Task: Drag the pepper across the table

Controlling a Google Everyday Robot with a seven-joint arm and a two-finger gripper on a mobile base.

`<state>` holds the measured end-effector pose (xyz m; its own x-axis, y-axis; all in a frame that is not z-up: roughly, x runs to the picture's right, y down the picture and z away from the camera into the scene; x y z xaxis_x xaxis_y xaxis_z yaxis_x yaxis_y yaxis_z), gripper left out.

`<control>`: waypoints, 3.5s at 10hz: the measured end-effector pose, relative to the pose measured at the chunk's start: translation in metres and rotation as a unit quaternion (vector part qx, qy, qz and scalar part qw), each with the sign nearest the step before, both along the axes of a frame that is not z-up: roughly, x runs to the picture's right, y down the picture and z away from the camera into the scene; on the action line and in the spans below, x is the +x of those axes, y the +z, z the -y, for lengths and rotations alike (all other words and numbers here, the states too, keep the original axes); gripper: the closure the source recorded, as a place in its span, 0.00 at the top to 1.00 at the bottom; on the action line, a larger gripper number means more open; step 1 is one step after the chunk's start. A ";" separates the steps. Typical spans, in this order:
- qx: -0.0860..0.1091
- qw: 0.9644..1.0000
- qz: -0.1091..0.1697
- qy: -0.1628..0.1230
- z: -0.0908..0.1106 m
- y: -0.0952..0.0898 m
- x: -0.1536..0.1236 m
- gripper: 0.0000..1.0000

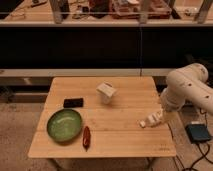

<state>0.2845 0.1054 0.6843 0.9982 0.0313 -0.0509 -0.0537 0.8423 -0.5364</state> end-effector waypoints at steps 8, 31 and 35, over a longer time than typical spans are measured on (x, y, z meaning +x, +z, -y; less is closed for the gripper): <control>0.000 1.000 0.000 0.000 0.000 0.000 0.000 0.65; -0.003 1.000 0.001 -0.005 -0.002 -0.010 -0.038 0.41; -0.003 1.000 0.003 -0.008 -0.003 -0.008 -0.043 0.41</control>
